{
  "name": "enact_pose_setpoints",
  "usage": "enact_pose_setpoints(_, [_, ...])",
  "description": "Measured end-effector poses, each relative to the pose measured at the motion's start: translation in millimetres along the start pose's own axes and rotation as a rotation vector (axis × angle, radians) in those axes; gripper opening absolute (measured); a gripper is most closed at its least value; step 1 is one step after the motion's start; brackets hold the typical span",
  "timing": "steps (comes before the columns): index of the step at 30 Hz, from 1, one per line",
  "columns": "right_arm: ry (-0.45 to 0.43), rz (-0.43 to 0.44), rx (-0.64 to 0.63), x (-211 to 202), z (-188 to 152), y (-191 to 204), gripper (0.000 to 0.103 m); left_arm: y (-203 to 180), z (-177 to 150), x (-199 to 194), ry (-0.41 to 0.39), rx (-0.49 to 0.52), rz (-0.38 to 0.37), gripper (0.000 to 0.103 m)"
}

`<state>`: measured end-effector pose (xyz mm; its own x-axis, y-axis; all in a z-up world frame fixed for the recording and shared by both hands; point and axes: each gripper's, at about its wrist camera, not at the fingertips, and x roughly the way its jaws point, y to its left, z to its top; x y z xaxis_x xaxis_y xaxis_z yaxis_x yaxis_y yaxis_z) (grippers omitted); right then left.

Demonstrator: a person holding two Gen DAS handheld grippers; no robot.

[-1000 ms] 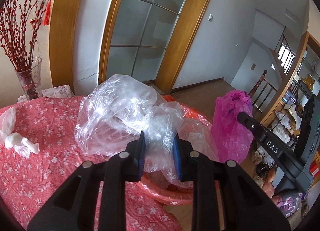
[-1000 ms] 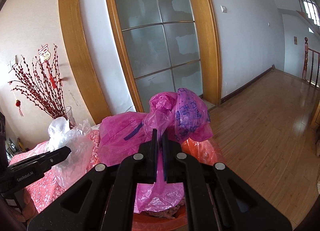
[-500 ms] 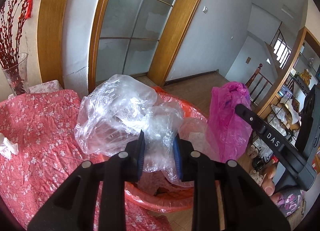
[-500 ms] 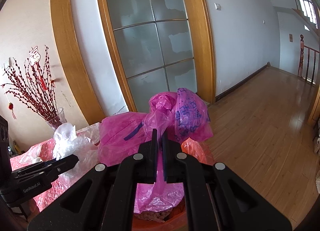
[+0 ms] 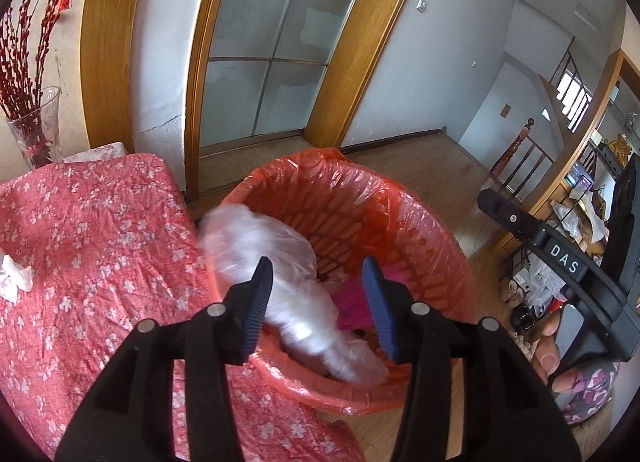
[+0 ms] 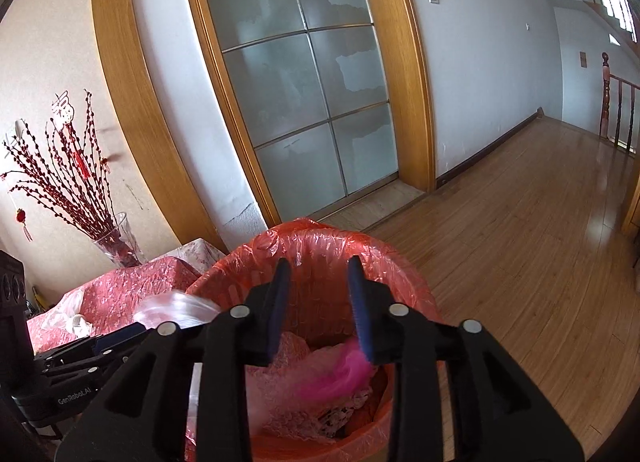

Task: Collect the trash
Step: 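Open both tools over the basket to drop the pink and clear bags, then grasp the white plastic bag with the right tool while the left tool grasps the green paw-print bag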

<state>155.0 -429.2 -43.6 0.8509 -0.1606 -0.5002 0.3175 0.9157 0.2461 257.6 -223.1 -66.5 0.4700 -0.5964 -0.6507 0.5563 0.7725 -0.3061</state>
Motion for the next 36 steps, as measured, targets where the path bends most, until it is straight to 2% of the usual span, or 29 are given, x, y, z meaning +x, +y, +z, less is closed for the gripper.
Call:
enact_pose_setpoints(3, [-0.006,-0.016,-0.014,-2.8,-0.9,0.3,0.037,6.2,-4.8,-9.7,-0.016,0.008,0.030,0.049])
enact_pose_setpoints(5, [-0.017,-0.031,-0.029,-5.8,-1.9,2.8,0.045,12.7,-8.6,-19.7,-0.030,0.012,0.064,0.049])
enact_pose_setpoints(7, [-0.024,-0.040,-0.051,-8.2,-2.9,5.5,0.047,21.1,-12.5,-31.4,-0.047,0.011,0.100,0.049])
enact_pose_setpoints(10, [-0.031,-0.037,-0.088,-10.3,-5.4,17.5,0.055,33.5,-19.2,-52.2,-0.078,0.003,0.159,0.051])
enact_pose_setpoints(12, [-0.033,-0.014,-0.123,-11.5,-8.3,32.7,0.060,44.5,-22.5,-67.5,-0.101,-0.008,0.209,0.051])
enact_pose_setpoints(16, [-0.012,0.062,-0.183,-5.9,-14.4,67.2,0.060,73.3,-32.0,-104.0,-0.158,-0.049,0.306,0.053])
enact_pose_setpoints(22, [0.054,0.223,-0.282,12.0,-34.2,141.9,0.060,129.3,-46.7,-159.3,-0.211,-0.134,0.490,0.054])
enact_pose_setpoints(27, [0.140,0.372,-0.361,32.6,-56.9,221.7,0.060,178.9,-63.7,-204.2,-0.244,-0.228,0.618,0.054])
enact_pose_setpoints(32, [0.235,0.470,-0.404,61.4,-80.6,288.9,0.060,212.4,-85.1,-237.8,-0.256,-0.304,0.706,0.055])
enact_pose_setpoints(36, [0.278,0.487,-0.469,81.6,-96.4,336.9,0.060,231.2,-100.9,-251.1,-0.238,-0.344,0.741,0.055])
